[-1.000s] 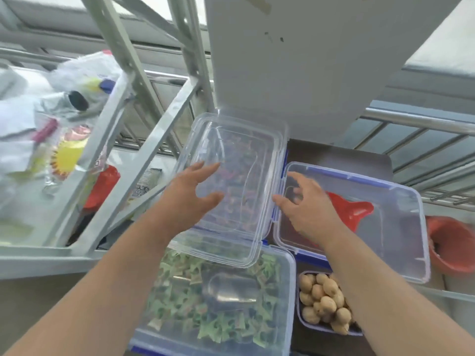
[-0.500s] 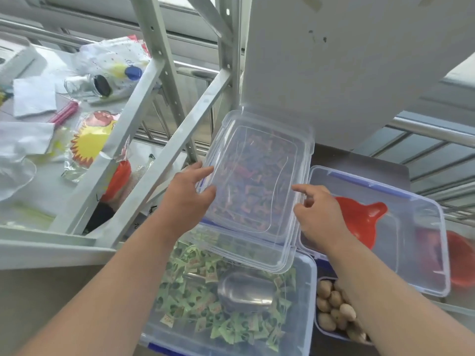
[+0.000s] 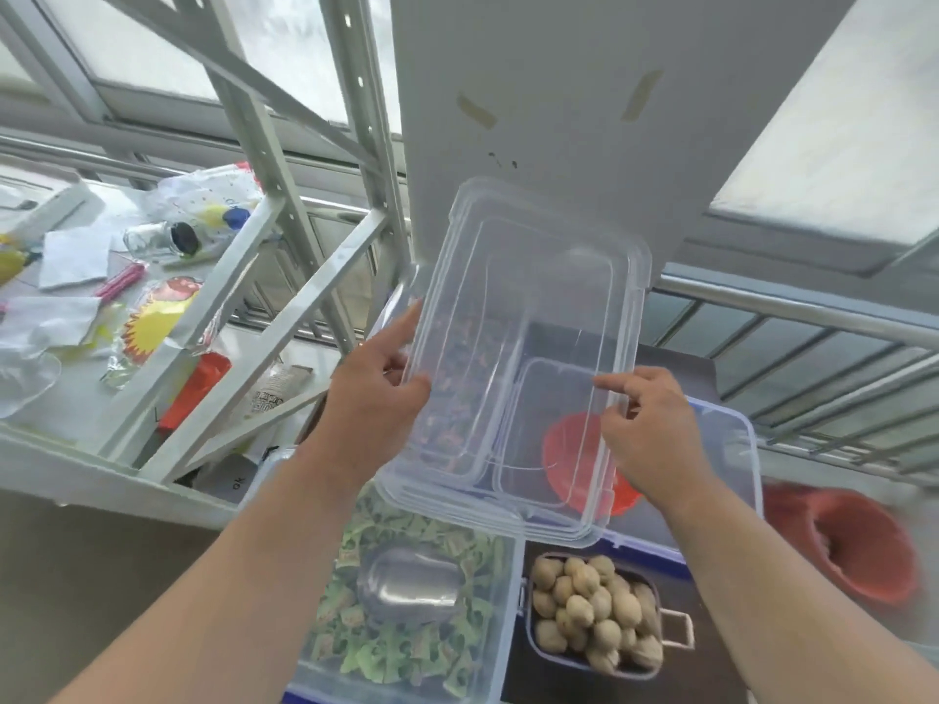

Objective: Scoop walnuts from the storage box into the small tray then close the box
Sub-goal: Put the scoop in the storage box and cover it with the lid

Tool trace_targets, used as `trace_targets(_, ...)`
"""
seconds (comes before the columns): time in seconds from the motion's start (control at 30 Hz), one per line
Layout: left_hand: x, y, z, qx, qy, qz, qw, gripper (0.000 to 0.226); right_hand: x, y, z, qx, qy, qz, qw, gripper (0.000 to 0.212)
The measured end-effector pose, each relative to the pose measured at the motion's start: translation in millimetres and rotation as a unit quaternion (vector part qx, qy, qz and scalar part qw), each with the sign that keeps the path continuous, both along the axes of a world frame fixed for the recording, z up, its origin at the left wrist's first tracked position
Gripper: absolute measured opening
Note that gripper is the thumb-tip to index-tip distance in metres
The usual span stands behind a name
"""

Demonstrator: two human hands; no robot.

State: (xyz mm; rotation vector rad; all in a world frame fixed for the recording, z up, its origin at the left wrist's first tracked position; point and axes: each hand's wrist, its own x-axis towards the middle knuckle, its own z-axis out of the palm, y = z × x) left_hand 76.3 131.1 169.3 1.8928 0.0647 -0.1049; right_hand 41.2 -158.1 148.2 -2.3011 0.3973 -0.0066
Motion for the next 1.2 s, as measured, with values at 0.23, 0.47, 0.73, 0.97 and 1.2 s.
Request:
trace_targets(0.23,-23,-70,55,-0.142,-0.043,0.001,0.989,0.079,-19,-58,59,-0.033,-0.038,0.028,0.998,0.044)
trace_targets(0.47,-19,-117,131,-0.148,-0.136,-0.009,0.98,0.077,-30,-97,132,-0.033,-0.056,0.055,0.996,0.056)
trace_targets(0.73,-23,-145,193,-0.053,-0.285,-0.024,0.957,0.04,-46,-121,199,0.159,-0.135,0.008,0.978,0.049)
trace_targets(0.97,-46,-151,205,0.044,-0.438,-0.134,0.888,0.056,-71,-124,241,0.654,-0.115,0.028,0.747,0.082)
trace_targets(1.2,-43,-133,196,0.244,-0.593,-0.216,0.737,0.046,-82,-136,252,0.747,-0.101,0.041,0.656,0.09)
